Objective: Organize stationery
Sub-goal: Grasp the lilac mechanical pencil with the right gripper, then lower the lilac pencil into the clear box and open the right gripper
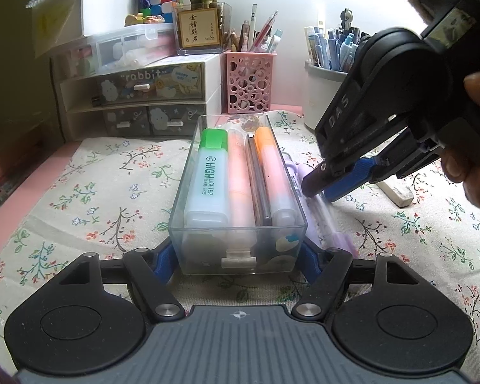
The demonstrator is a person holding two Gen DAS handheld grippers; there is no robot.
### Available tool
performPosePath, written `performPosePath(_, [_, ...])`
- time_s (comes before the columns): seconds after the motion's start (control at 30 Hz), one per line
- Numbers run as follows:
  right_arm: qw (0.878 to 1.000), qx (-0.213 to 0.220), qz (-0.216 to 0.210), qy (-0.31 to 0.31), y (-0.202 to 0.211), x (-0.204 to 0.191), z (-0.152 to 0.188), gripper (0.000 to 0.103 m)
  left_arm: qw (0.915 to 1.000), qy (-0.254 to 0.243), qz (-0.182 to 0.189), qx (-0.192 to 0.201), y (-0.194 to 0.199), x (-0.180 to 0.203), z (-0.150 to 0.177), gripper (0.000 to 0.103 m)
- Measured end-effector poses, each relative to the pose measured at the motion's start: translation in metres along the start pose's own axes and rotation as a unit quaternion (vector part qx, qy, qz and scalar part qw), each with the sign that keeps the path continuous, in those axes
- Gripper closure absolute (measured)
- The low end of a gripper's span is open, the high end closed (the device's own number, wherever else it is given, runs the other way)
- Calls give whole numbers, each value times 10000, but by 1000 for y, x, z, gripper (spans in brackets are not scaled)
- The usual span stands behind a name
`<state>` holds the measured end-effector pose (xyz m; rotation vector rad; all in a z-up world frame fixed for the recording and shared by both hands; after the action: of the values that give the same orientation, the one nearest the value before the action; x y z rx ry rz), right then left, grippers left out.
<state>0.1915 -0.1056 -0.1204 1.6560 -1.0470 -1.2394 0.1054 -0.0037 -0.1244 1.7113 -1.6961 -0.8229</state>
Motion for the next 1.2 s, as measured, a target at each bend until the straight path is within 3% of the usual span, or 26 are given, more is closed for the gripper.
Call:
performPosePath(0.2, [9990,231,283,263,1,-5,8,91,9998,152,-91,24,8,5,10,31])
performPosePath(0.73, [9932,715,-666,-629,28,21,15,91,9995,203,-206,161,8,8,11,31])
performPosePath(0.97, [9920,876,-694,-595,39,14,1,91,9995,197,-206,156,8,8,11,30])
performPosePath(1.2, [9898,885,-988,-527,47,1,-6,91,9995,195,-216,155,8,8,11,30])
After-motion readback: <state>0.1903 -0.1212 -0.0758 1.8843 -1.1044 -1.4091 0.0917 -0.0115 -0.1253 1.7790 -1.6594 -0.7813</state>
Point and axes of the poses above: each gripper's, at about its wrist camera, not at the fingertips, and y roughly against the way its jaws point, x to its right, z to its underside, the point moved 6 cm from there along -y, roughly the way its jaws point, and after that the axes turned 12 degrees about -x, right-handed, at the moved point
